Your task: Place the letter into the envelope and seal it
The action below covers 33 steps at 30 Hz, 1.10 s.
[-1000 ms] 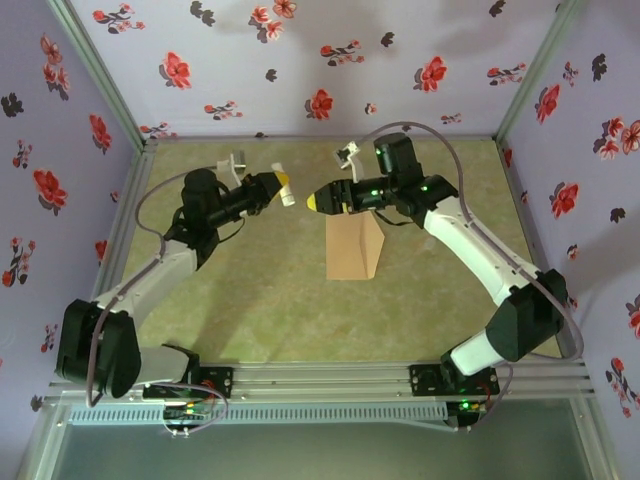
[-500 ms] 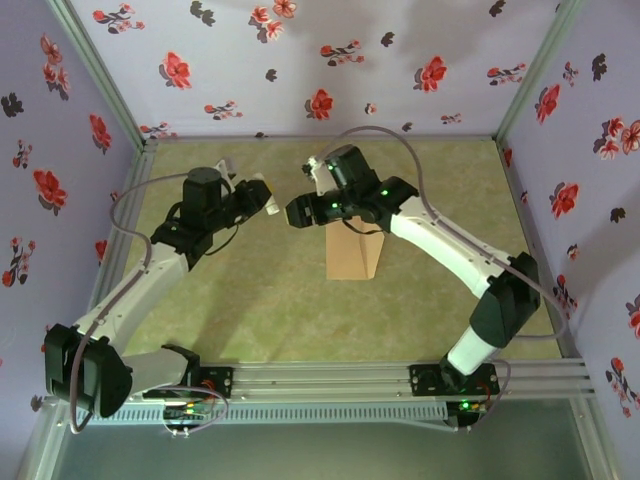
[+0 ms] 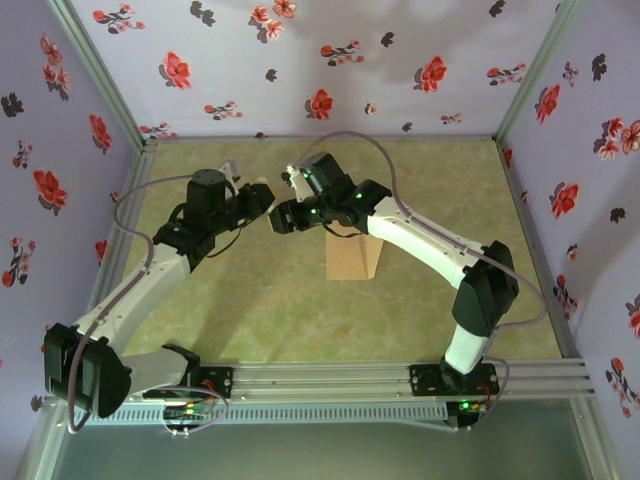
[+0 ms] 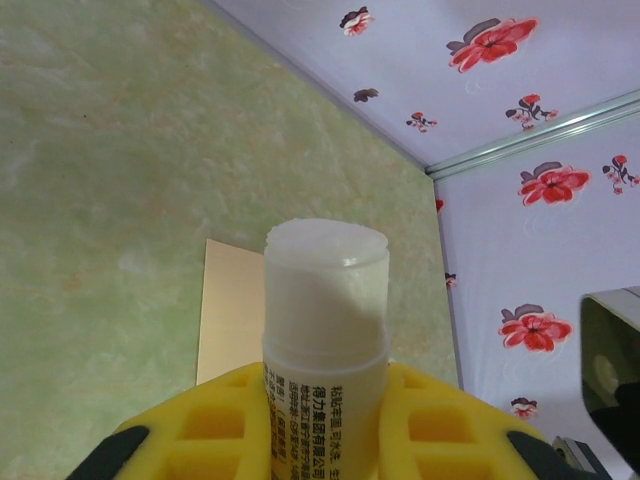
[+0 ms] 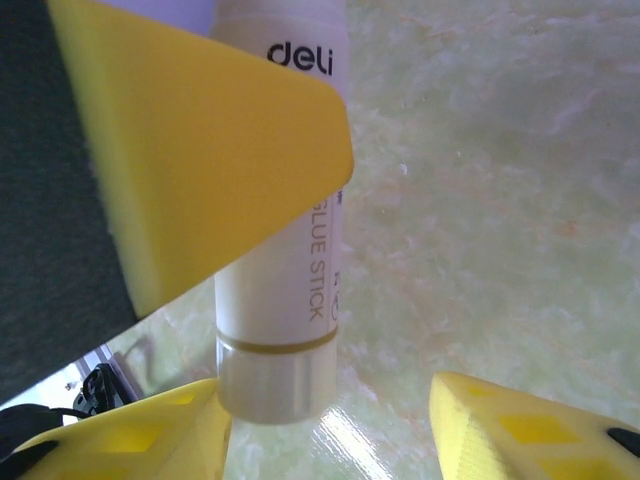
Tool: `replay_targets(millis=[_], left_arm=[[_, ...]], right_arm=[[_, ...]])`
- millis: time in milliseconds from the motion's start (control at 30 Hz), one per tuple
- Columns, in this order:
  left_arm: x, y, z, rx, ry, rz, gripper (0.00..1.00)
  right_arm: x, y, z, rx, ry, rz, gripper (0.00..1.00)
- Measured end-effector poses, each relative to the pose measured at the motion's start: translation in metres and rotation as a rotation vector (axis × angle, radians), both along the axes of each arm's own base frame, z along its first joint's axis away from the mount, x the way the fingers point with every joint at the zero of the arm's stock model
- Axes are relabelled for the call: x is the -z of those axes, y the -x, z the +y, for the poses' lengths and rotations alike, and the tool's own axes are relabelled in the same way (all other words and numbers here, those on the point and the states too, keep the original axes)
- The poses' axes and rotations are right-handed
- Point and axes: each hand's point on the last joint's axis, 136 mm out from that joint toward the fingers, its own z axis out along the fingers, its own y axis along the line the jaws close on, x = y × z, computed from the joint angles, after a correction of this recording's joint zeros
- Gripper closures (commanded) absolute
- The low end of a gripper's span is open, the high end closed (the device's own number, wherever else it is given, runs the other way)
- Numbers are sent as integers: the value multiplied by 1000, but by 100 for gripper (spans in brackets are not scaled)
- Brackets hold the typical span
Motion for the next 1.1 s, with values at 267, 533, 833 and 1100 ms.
replay_targets(millis=[267, 533, 833, 1100], left_arm=[[0, 2, -3, 9, 1, -1, 100], [1, 1, -2, 1, -4, -1, 100], [-2, 1, -7, 27, 14, -12, 100], [-32, 9, -30, 189, 160, -141, 100]], right_arm=[[-4, -3, 5, 0, -23, -12, 60], [-6, -1, 9, -5, -37, -10, 84], [-7, -3, 6, -19, -140, 46, 88], [-37, 3, -12, -94, -370, 127, 86]])
